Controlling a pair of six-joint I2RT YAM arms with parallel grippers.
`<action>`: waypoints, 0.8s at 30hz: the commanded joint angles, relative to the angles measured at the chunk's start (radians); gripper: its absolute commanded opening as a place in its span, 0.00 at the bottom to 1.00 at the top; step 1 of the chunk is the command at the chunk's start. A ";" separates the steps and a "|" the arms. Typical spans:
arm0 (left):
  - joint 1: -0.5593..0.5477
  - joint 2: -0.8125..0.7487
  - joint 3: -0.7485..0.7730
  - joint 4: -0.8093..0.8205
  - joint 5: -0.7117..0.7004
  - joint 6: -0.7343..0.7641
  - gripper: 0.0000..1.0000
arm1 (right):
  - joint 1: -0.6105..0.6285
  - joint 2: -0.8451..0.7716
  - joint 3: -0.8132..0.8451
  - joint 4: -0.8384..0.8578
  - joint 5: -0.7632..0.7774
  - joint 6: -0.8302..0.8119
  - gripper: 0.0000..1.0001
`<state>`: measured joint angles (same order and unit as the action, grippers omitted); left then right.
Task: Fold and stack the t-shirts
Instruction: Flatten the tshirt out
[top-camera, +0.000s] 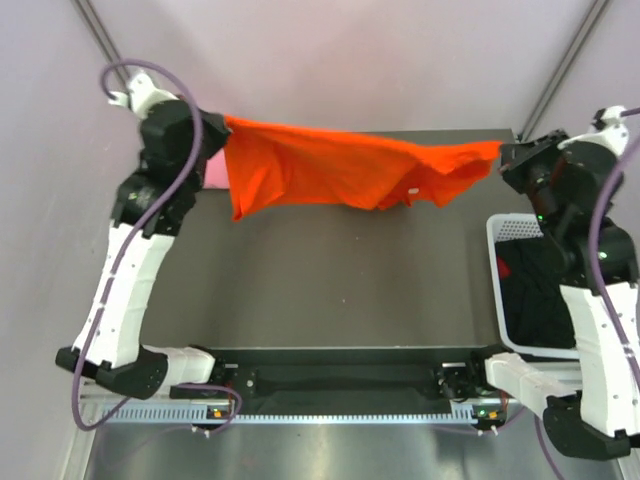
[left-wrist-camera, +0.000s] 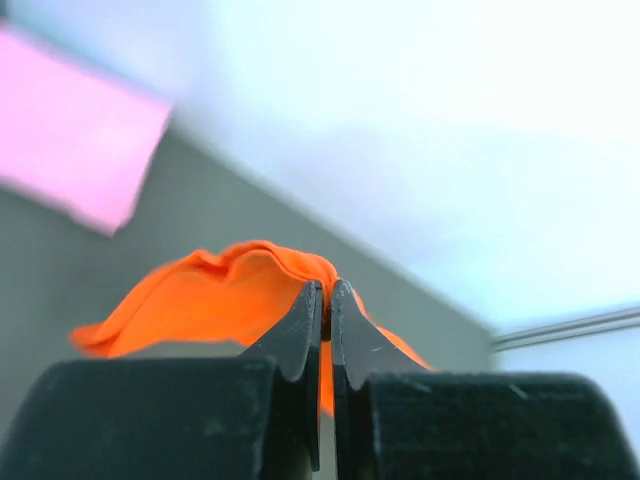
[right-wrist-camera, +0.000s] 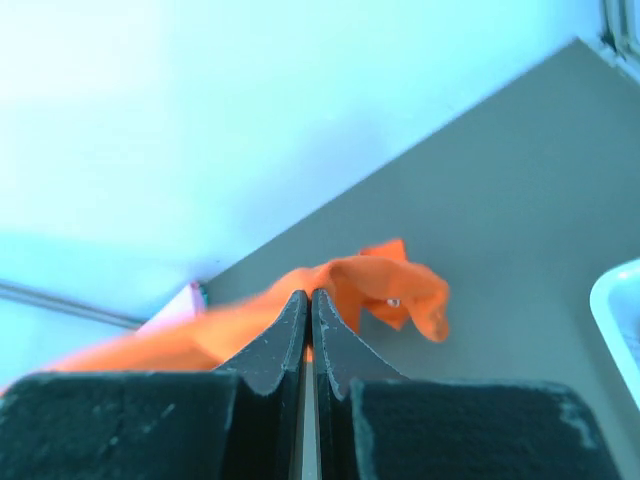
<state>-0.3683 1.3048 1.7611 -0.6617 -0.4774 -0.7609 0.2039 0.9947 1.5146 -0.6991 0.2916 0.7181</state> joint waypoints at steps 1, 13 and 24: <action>0.003 -0.013 0.127 -0.182 0.036 0.057 0.00 | -0.011 0.003 0.070 -0.191 -0.051 -0.101 0.00; 0.003 -0.369 0.055 -0.217 0.383 -0.142 0.00 | -0.011 -0.290 0.324 -0.310 -0.239 -0.010 0.00; 0.003 -0.305 0.078 -0.243 0.378 -0.086 0.00 | -0.011 -0.178 0.325 -0.245 -0.252 -0.055 0.00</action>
<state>-0.3683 0.9096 1.8511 -0.9070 -0.0689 -0.8898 0.1993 0.6609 1.8824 -0.9726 0.0551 0.7048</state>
